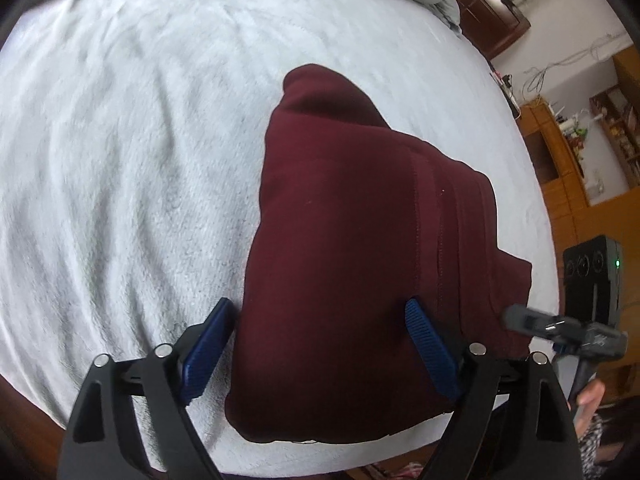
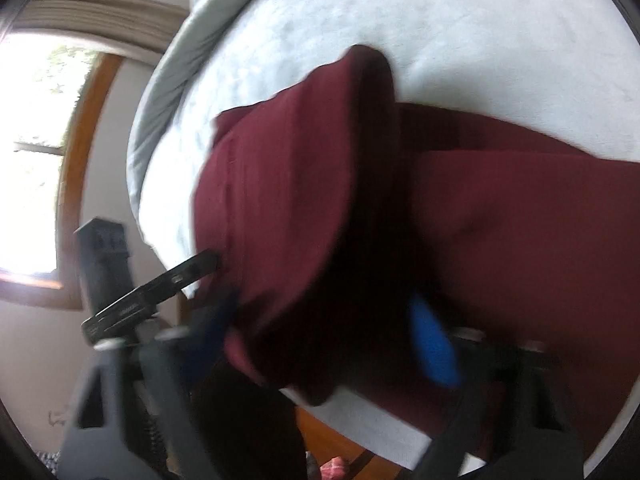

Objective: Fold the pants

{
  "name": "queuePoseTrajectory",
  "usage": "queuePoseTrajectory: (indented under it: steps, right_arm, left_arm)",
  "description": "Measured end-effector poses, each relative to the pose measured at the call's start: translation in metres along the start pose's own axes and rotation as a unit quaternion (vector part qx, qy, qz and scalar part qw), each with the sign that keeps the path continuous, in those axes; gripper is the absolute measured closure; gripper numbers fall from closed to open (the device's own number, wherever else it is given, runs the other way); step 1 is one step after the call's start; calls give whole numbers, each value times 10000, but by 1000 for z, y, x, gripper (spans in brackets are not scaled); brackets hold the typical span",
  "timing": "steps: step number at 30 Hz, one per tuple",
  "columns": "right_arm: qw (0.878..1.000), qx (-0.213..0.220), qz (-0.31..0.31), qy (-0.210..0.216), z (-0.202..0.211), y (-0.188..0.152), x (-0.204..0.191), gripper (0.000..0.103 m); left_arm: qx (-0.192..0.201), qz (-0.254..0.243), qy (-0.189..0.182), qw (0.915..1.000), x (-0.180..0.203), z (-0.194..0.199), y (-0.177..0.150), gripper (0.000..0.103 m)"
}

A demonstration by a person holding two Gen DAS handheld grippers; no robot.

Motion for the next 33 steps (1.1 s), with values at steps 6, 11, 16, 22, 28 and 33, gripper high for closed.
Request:
queuePoseTrajectory:
  steps: [6,11,16,22,28,33]
  right_arm:
    - [9992,44,37,393,8,-4,-8,83]
    - [9972,415,478,393,48,-8,-21,84]
    - [9945,832,545,323,94,-7,-14,84]
    - [9910,1228,532,40,144,-12,11,84]
    - [9920,1250,26,-160,146,-17,54,83]
    - [9939,935,-286,-511,117,-24,93,81]
  left_arm:
    - [-31,110,-91,9999,0,-1,-2,15]
    - [47,225,-278,9993,4,9,2,15]
    - [69,81,-411,9991,21,12,7,15]
    - [-110,-341,-462,9983,56,-4,9,15]
    - [-288,-608,-297,9973,71,-21,2,15]
    - [-496,-645,-264,9963,78,-35,-5,14]
Point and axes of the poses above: each gripper's, at about its wrist camera, not at the fingertips, and z roughly against the way its jaws point, x to its right, y to its top, the point moved 10 cm from there along -z, roughly the way its jaws point, and after that the axes turned 12 degrees about -z, right-handed, at the moved point
